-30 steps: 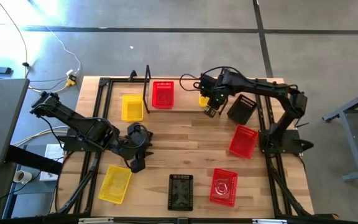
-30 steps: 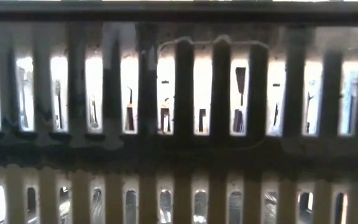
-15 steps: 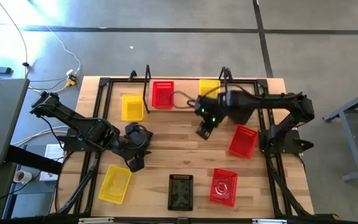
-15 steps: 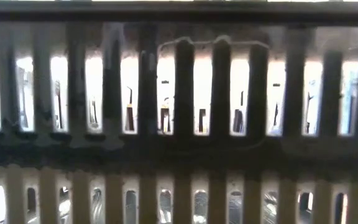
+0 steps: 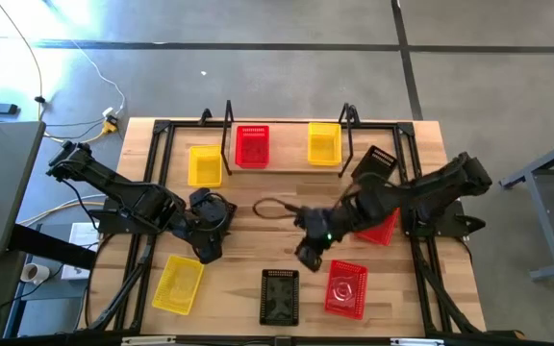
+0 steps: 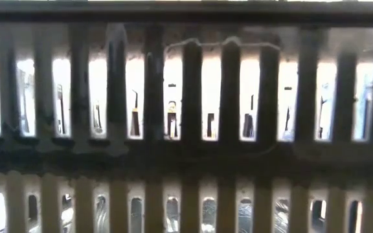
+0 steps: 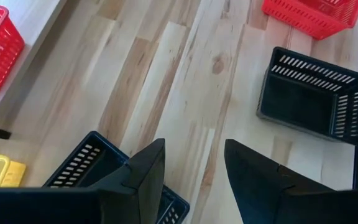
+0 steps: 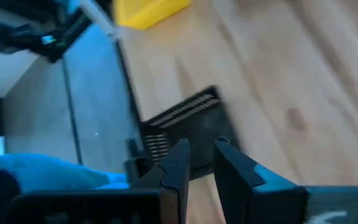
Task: Stack baskets on shelf by color
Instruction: Put the bottom black bin on the shelf
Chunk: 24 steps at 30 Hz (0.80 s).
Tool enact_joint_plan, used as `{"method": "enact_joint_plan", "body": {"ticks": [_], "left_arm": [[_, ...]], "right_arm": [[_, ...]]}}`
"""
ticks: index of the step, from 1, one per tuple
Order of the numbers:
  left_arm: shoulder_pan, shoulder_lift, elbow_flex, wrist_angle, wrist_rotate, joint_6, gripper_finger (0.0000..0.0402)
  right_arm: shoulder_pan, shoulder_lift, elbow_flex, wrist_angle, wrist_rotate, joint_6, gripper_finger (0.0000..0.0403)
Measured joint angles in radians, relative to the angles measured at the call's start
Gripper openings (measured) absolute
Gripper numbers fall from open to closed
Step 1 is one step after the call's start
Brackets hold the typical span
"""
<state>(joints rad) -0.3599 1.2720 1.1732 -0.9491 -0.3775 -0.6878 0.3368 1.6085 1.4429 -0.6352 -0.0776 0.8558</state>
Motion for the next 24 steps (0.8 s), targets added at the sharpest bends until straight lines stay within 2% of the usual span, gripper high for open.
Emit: {"method": "enact_joint_plan", "body": {"ticks": [9,14,19,24], "left_arm": [[0.0,0.0,0.0,0.003,0.019,-0.07,0.0156],[0.0,0.0,0.0,0.003,0.038,-0.095,0.0156],[-0.001,0.0,0.0,0.001,0.042,-0.095,0.0156],[-0.001,0.0,0.0,0.0,0.042,-0.095,0.0156]], "right_arm": [[0.145,0.013,0.0,0.113,0.178,0.13,0.006],[0.197,0.038,0.0,0.212,0.236,0.157,0.0092],[0.225,0.073,0.0,0.379,0.25,0.059,0.0131],[0.247,0.113,0.0,0.559,0.244,-0.092,0.0131]]}}
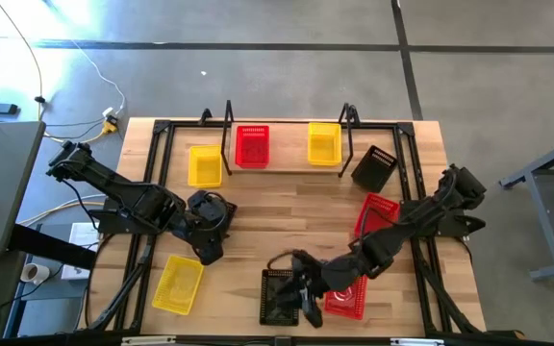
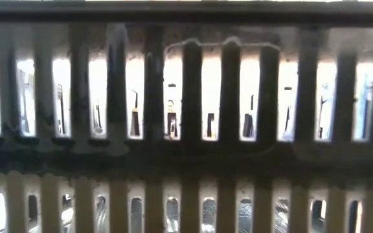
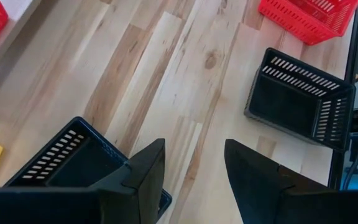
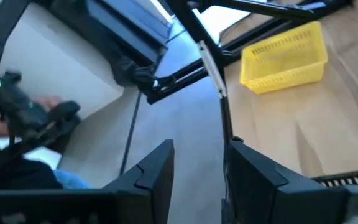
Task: Stack baskets on shelf by color
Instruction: Put the bottom black bin on the shelf
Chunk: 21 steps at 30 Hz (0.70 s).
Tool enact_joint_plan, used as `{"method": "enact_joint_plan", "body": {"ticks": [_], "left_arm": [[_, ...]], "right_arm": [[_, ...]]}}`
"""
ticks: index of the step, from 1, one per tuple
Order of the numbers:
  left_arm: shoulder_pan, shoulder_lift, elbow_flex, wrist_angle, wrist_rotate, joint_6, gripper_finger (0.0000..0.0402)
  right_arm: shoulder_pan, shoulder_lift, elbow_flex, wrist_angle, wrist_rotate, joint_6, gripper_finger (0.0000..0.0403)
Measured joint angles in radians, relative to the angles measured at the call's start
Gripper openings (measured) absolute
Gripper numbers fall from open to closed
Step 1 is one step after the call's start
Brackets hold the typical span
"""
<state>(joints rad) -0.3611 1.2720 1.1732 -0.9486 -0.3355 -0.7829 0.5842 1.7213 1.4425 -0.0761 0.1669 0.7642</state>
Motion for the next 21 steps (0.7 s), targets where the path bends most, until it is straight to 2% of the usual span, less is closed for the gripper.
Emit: {"method": "enact_joint_plan", "body": {"ticks": [5,9,15,21], "left_arm": [[0.0,0.0,0.0,-0.002,0.0,0.009,0.0156],[0.0,0.0,0.0,-0.005,0.0,0.016,0.0156],[0.0,0.0,0.0,-0.009,0.0,0.016,0.0156],[0.0,0.0,0.0,-0.014,0.0,0.016,0.0156]], "right_arm": [[0.018,0.047,0.034,-0.017,0.021,-0.025,0.0115],[0.033,0.124,0.152,-0.048,0.005,-0.068,0.0104],[0.032,0.232,0.337,-0.374,-0.022,-0.11,0.0101],[0.049,0.312,0.414,-0.532,-0.066,-0.182,0.0101]]}}
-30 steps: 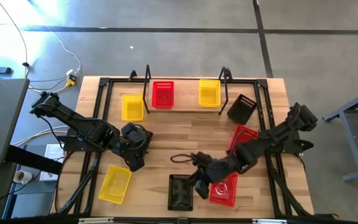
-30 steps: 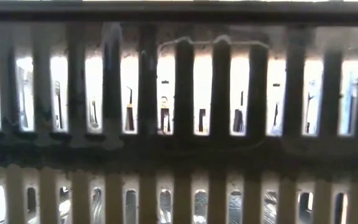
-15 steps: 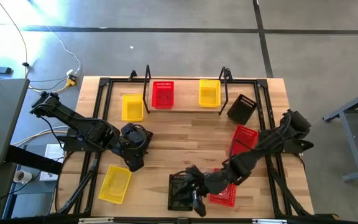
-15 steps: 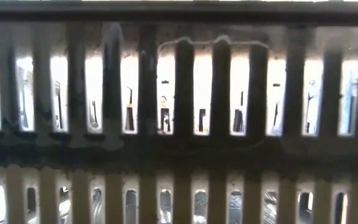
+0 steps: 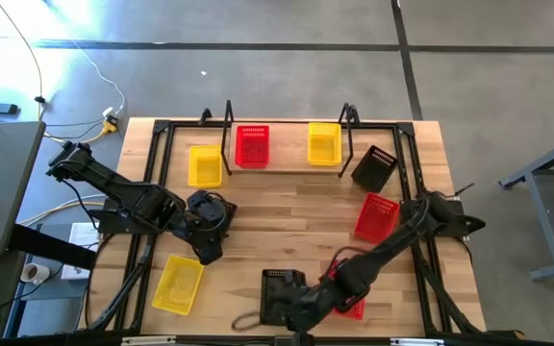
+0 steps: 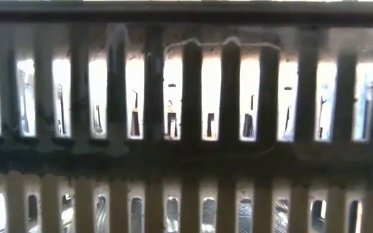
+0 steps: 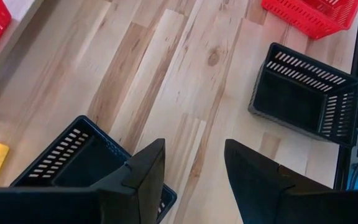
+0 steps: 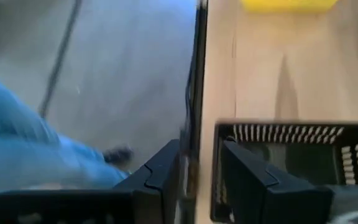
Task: Stack baskets on shelf by color
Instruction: Put the bottom black bin on the shelf
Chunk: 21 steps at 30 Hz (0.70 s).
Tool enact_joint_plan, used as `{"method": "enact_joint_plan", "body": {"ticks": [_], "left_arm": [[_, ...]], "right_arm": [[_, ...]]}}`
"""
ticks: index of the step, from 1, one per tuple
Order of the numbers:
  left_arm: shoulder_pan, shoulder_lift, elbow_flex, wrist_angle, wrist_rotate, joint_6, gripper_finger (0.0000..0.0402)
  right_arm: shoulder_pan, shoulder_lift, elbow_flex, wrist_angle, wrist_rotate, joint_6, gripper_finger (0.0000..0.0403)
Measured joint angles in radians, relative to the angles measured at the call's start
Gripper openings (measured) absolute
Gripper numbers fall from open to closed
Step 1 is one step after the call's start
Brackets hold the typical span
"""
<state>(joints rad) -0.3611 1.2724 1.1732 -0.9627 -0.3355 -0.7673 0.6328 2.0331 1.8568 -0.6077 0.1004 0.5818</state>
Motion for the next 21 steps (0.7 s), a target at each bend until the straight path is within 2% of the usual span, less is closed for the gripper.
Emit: {"method": "enact_joint_plan", "body": {"ticks": [8,21], "left_arm": [[0.0,0.0,0.0,-0.003,0.0,-0.004,0.0156],[0.0,0.0,0.0,-0.006,-0.009,-0.007,0.0156]], "right_arm": [[0.031,0.072,-0.005,-0.05,0.004,-0.039,0.0101],[0.048,0.171,-0.007,-0.001,-0.008,-0.041,0.0101]]}}
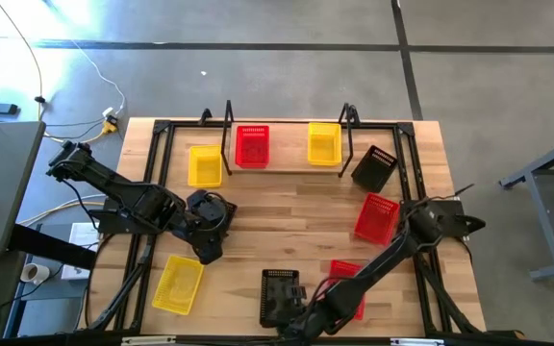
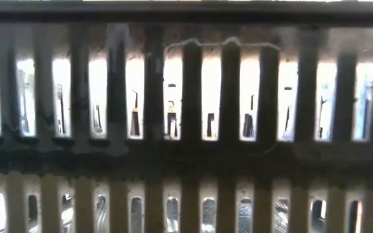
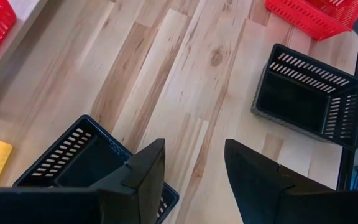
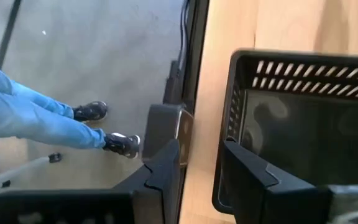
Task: Stack baskets on shelf by color
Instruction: Put the bottom black bin on the shelf
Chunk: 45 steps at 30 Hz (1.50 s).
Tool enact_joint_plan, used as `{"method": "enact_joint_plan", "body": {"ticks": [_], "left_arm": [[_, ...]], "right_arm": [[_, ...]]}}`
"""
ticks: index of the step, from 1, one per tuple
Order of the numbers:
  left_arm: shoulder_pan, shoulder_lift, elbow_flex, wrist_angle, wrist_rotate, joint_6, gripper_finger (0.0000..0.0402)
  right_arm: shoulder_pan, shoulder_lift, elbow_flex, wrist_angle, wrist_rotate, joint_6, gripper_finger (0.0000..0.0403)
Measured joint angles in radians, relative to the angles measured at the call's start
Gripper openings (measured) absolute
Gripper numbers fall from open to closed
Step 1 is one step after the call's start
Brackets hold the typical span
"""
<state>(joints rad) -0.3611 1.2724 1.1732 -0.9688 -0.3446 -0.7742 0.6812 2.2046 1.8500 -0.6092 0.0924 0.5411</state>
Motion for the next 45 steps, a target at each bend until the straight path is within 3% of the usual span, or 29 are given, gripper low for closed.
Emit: {"method": "enact_joint_plan", "body": {"ticks": [17,32,36,41,45], "left_arm": [[0.0,0.0,0.0,0.0,-0.003,0.0,0.0156],[0.0,0.0,0.0,-0.001,-0.003,0.0,0.0156],[0.0,0.0,0.0,-0.005,-0.003,0.0,0.0156],[0.0,0.0,0.0,-0.008,-0.003,0.0,0.0156],[0.0,0.0,0.0,-0.008,-0.003,0.0,0.0156]], "right_arm": [[-0.001,0.042,0.0,-0.059,0.023,0.022,0.0101],[-0.002,0.084,0.0,-0.069,-0.042,0.048,0.0093],[-0.002,0.083,0.0,-0.07,-0.035,0.067,0.0072],[-0.002,0.081,0.0,-0.076,-0.025,0.087,0.001],[-0.002,0.074,0.0,-0.098,-0.009,0.087,0.0009]]}}
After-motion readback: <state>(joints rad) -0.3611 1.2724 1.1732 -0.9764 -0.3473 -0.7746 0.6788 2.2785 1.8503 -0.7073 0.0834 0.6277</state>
